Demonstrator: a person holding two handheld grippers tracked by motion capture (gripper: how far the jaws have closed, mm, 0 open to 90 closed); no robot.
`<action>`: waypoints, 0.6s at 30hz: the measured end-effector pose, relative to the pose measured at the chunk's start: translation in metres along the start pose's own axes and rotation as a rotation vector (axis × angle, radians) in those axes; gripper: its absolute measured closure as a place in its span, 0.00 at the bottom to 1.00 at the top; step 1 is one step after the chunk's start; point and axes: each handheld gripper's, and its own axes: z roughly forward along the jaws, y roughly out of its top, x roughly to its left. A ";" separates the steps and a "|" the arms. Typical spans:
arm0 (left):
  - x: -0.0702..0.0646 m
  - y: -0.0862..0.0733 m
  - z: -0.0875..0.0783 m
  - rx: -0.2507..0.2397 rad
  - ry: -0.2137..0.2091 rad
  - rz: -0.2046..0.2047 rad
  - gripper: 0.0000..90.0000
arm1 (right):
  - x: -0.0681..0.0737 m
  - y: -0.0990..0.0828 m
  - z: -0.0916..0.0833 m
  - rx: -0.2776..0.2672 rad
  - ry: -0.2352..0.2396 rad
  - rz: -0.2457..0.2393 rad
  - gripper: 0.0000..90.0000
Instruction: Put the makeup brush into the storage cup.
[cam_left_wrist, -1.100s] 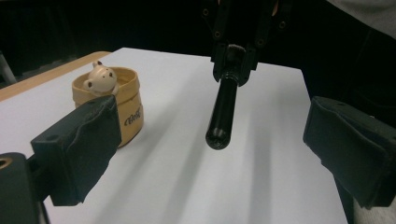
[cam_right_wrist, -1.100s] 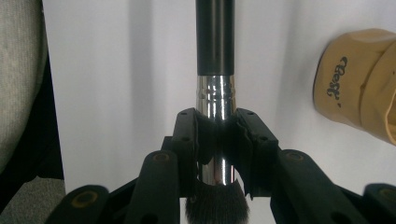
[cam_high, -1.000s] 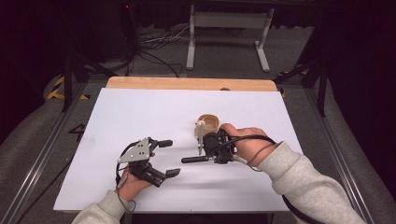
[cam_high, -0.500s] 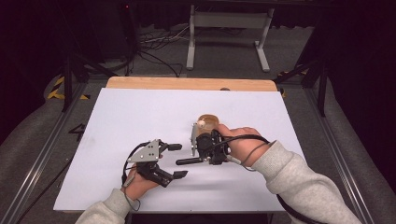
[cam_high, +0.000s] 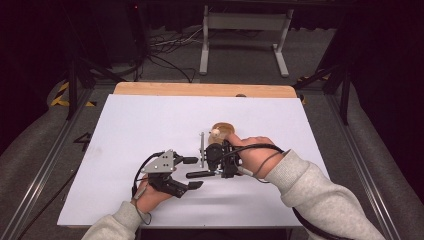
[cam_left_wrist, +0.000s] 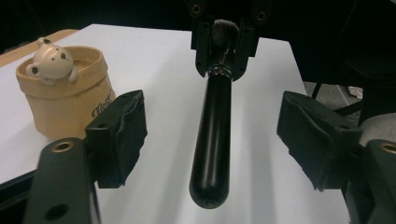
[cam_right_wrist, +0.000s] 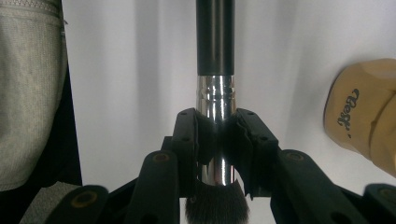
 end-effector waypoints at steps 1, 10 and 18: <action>0.000 0.000 0.000 0.004 0.000 -0.004 0.32 | 0.000 0.000 0.000 0.003 0.001 -0.001 0.79; -0.001 -0.001 0.002 0.041 -0.014 0.004 0.51 | 0.000 0.002 0.000 0.002 0.003 -0.002 0.79; -0.002 -0.001 0.003 0.069 -0.032 0.010 0.65 | 0.000 0.000 0.001 0.004 0.002 0.000 0.79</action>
